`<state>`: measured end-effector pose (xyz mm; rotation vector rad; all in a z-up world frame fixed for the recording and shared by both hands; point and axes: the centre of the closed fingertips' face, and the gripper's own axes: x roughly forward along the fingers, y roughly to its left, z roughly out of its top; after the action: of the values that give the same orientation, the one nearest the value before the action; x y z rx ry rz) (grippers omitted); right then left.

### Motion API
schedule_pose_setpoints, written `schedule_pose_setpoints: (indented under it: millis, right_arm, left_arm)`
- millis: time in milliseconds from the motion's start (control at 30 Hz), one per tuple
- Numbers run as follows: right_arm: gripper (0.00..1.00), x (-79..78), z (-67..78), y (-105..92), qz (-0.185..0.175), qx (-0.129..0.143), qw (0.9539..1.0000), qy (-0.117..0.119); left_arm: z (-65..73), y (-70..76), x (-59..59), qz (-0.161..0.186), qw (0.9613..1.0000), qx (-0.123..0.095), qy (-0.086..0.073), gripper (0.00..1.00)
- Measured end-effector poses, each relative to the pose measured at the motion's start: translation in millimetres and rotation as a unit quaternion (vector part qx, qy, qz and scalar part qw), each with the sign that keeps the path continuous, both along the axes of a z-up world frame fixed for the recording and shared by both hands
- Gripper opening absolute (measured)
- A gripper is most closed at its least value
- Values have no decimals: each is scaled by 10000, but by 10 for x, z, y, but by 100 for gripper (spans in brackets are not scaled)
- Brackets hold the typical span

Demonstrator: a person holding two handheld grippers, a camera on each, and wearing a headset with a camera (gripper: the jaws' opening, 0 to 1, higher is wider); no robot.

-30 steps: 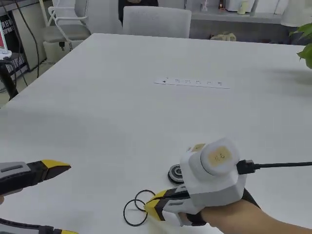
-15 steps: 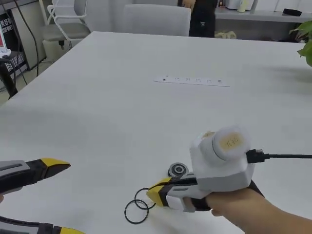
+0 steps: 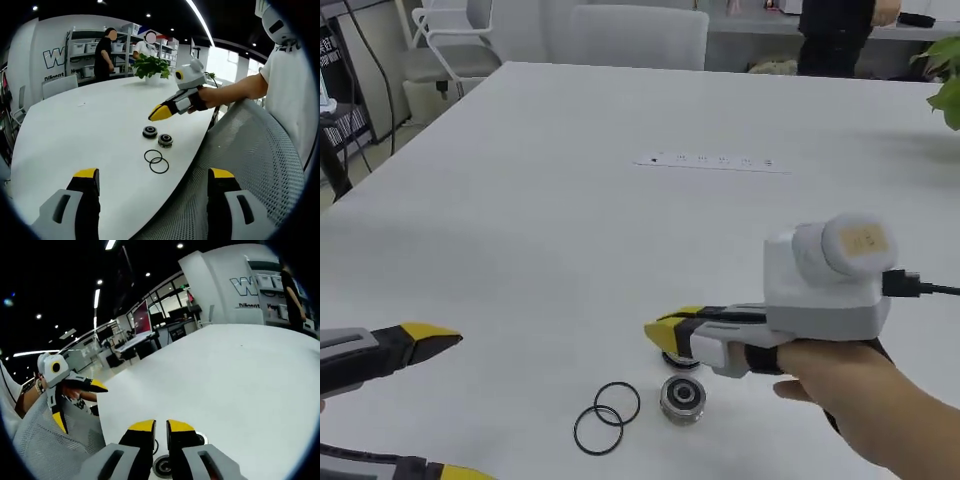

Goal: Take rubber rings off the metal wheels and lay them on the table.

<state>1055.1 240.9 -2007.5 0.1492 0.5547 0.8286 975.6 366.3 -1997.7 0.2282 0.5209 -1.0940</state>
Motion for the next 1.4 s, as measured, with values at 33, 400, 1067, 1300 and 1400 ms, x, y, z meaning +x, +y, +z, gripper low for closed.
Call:
schedule_pose_setpoints:
  millis: [33,400,1067,1300,1400]
  right_arm:
    - [6,25,17,-37,-76,33,10000,-10]
    - [10,186,148,-481,-593,272,9976,-225]
    - [13,31,-186,-537,-17,-784,9966,-235]
    - [14,-43,-333,-533,248,-1142,9930,-162]
    - [14,-58,-381,-545,314,-1254,9915,-140]
  left_arm:
    - [0,0,0,0,10000,-3,-1,87]
    - [-12,5,-9,-40,10000,43,-10,87]
    - [88,-44,-43,-398,9981,234,-416,88]
    - [269,-135,-29,-644,9955,243,-656,88]
    - [414,-217,-2,-809,9930,212,-839,88]
